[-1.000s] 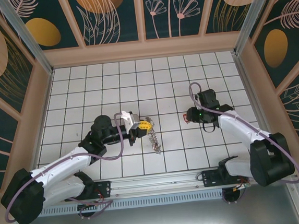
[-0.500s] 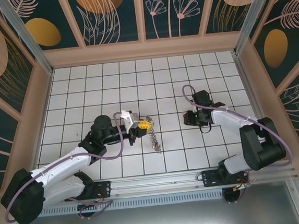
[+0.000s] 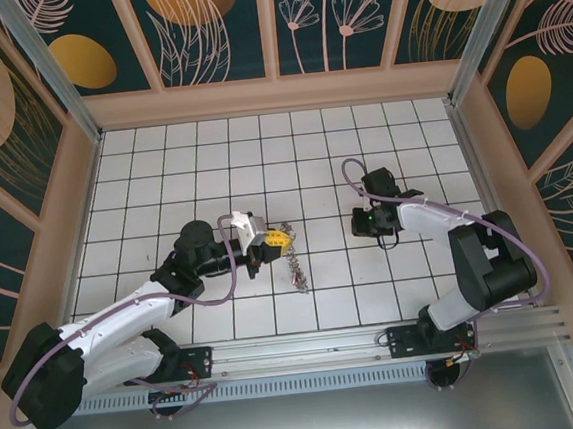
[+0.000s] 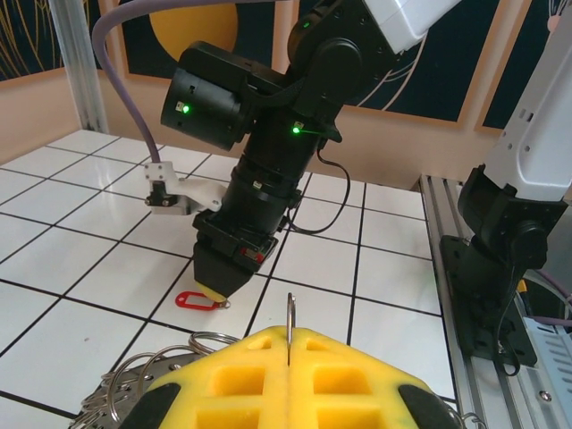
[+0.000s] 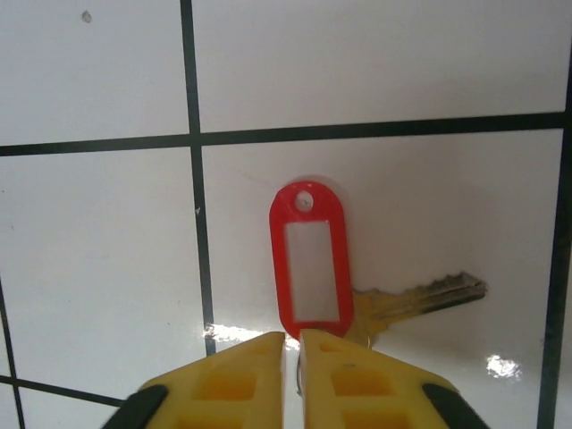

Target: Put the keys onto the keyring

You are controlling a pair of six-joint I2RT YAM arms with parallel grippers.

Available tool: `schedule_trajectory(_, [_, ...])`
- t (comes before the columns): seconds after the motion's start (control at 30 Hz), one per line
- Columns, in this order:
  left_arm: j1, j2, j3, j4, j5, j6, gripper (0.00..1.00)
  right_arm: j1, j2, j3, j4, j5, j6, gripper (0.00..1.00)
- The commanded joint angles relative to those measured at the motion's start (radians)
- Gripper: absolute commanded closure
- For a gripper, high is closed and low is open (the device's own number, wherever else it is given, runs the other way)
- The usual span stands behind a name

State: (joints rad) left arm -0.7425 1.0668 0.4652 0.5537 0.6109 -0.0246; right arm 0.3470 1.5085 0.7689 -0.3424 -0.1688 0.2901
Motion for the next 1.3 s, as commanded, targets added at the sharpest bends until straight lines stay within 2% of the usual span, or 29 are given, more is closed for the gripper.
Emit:
schedule_trajectory(0.0, [0.0, -0.008, -0.002, 0.063, -0.011, -0.008, 1.0, 0.006, 0.019, 0.023, -0.014, 0.003, -0.011, 0.79])
schedule_trajectory(0.17, [-0.001, -0.005, 0.0, 0.061, -0.009, -0.004, 1.0, 0.016, 0.028, 0.021, -0.028, 0.023, -0.016, 0.77])
schedule_trajectory(0.3, [-0.001, 0.001, 0.004, 0.058, -0.007, 0.001, 1.0, 0.019, 0.032, 0.019, -0.036, 0.028, -0.017, 0.82])
schedule_trajectory(0.6, [-0.001, -0.007, 0.0, 0.054, -0.025, 0.008, 1.0, 0.032, 0.019, 0.005, -0.054, 0.055, -0.021, 0.79])
schedule_trajectory(0.63, [0.0, -0.007, 0.001, 0.054, -0.025, 0.007, 1.0, 0.032, 0.024, 0.003, -0.053, 0.05, -0.022, 0.82])
schedule_trajectory(0.67, [0.0, -0.005, 0.002, 0.052, -0.026, 0.008, 1.0, 0.032, 0.025, 0.003, -0.051, 0.046, -0.023, 0.92])
schedule_trajectory(0.73, [0.0, -0.005, 0.003, 0.051, -0.025, 0.009, 1.0, 0.037, 0.019, 0.004, -0.053, 0.05, -0.019, 0.99])
schedule_trajectory(0.8, [0.0, -0.007, 0.003, 0.051, -0.023, 0.013, 1.0, 0.04, -0.001, 0.006, -0.056, 0.054, -0.012, 1.0])
schedule_trajectory(0.93, [-0.001, -0.036, -0.005, 0.049, 0.089, 0.133, 1.0, 0.072, -0.119, 0.012, -0.032, 0.003, -0.039, 1.0])
schedule_trajectory(1.13, [0.0, -0.087, 0.055, -0.107, 0.048, 0.324, 1.0, 0.205, -0.461, -0.092, 0.102, -0.044, -0.242, 1.0])
schedule_trajectory(1.27, [0.0, -0.065, 0.078, -0.115, 0.044, 0.342, 1.0, 0.317, -0.656, -0.209, 0.241, -0.094, -0.396, 1.0])
